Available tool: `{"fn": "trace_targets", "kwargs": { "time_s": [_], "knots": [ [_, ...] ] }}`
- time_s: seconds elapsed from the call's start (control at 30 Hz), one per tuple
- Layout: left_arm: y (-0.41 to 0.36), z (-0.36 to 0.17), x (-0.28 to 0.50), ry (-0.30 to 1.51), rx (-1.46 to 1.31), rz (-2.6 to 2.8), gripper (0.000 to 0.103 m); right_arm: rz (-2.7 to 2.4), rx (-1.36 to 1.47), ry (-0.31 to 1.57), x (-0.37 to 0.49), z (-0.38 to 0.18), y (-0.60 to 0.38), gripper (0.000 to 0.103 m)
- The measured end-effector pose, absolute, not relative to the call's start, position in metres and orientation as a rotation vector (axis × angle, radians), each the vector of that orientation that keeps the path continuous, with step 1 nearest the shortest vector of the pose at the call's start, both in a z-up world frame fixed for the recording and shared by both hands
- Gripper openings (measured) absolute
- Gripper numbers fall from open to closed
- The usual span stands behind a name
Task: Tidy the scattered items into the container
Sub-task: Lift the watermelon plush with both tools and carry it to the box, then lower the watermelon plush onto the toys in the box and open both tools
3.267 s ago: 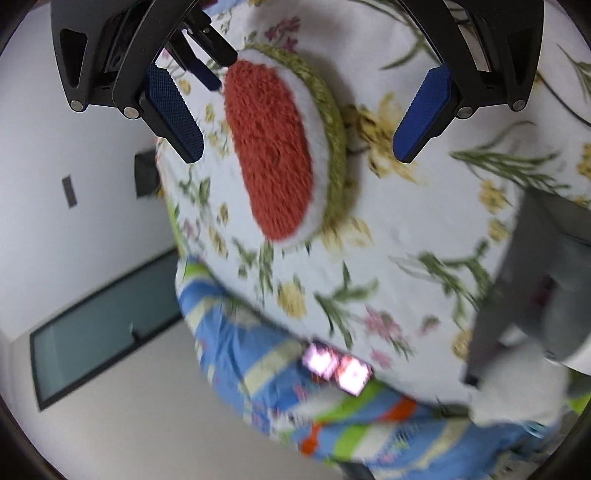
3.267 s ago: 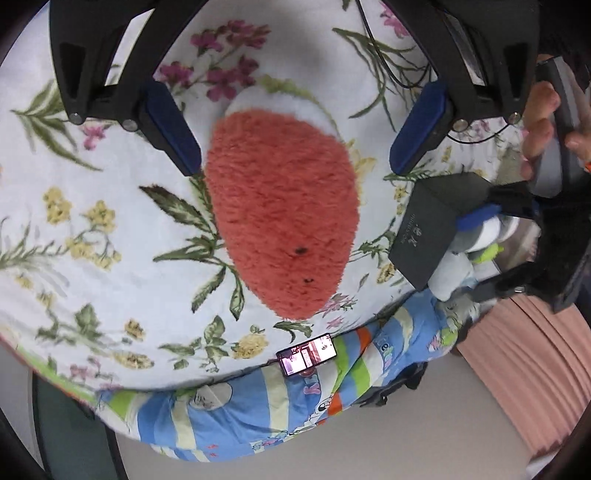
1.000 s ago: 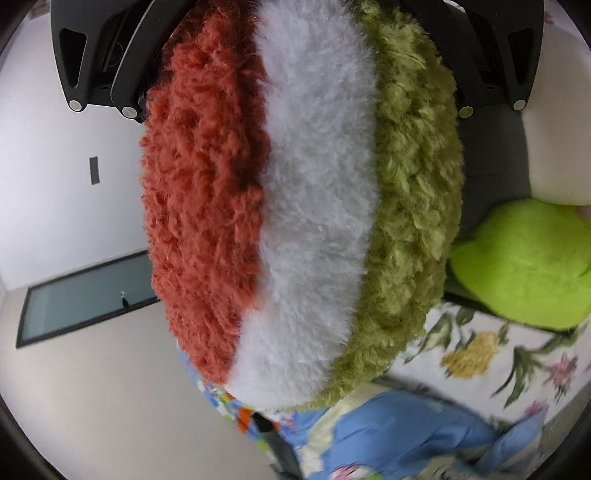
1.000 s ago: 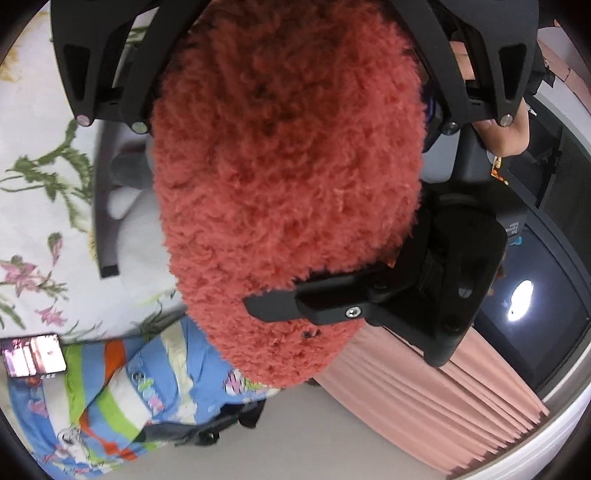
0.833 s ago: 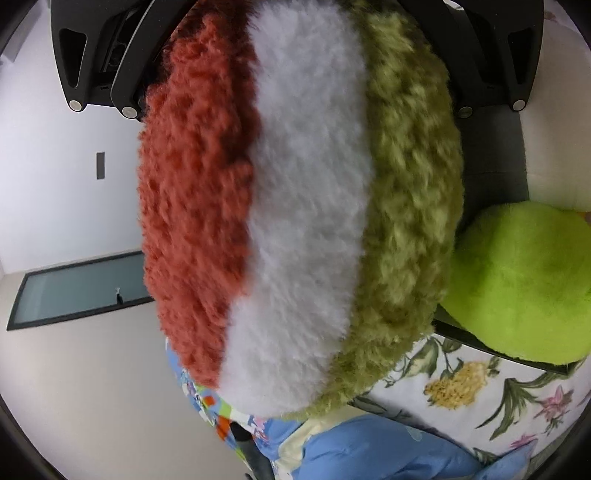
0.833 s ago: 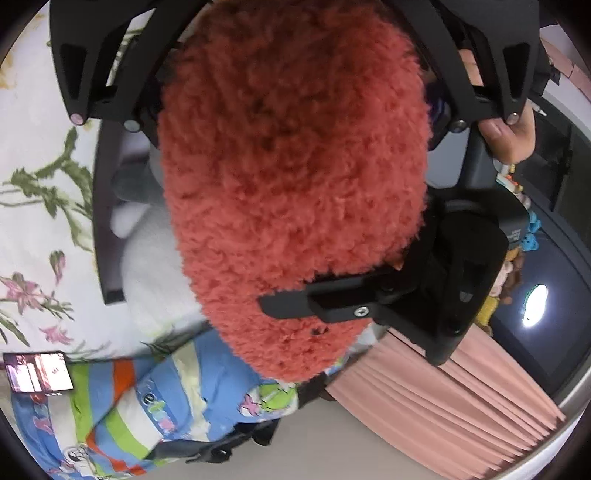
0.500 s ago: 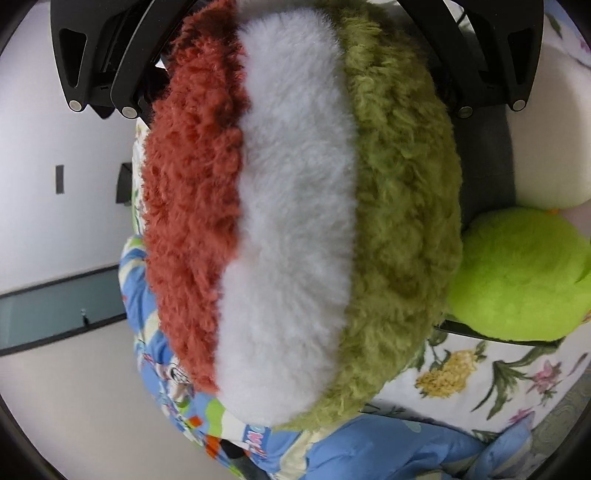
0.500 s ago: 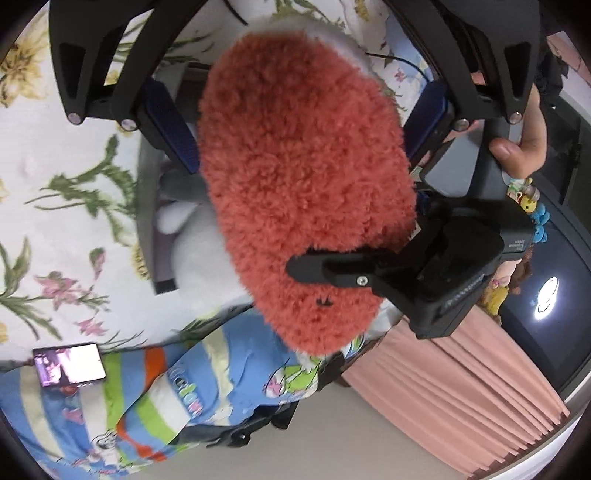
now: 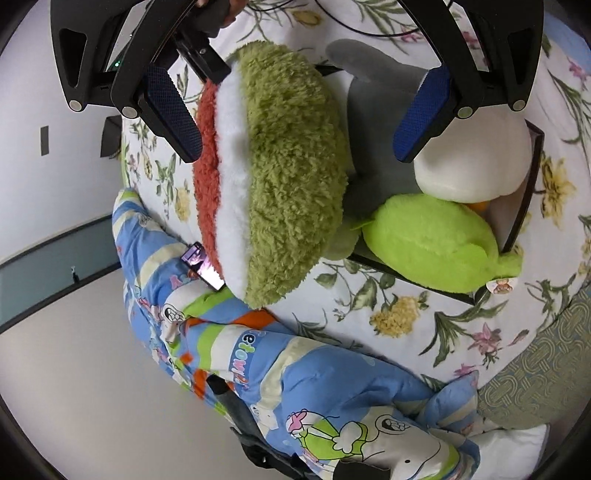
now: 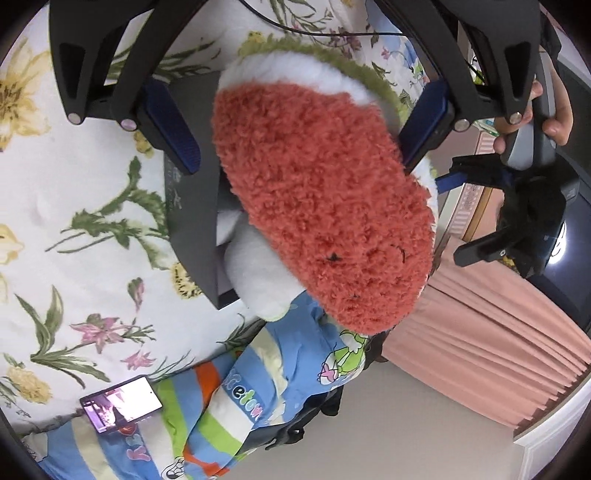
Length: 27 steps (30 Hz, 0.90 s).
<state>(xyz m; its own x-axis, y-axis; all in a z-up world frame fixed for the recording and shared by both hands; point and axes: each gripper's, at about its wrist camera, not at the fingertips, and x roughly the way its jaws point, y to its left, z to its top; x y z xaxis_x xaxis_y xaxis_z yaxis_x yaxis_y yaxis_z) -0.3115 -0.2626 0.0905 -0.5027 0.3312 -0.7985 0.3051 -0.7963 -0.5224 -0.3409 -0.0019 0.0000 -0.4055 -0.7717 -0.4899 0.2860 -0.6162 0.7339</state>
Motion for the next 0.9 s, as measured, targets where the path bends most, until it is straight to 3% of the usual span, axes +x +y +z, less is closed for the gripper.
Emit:
{"fn": "trace_targets", "kwargs": {
  "time_s": [0.6, 0.73, 0.9],
  "knots": [
    [-0.263, 0.088, -0.292, -1.065, -1.488, 2.511, 0.103, -2.121, 1.029, -0.764, -0.330, 0.023, 0.018, 0.103],
    [-0.260, 0.099, -0.271, -1.040, -1.469, 2.537, 0.103, -2.117, 1.020, -0.744, -0.312, 0.032, 0.021, 0.103],
    [-0.237, 0.118, -0.234, -0.877, -1.469, 2.595, 0.103, -2.128, 1.013, -0.668, -0.278, 0.053, 0.021, 0.103]
  ]
}}
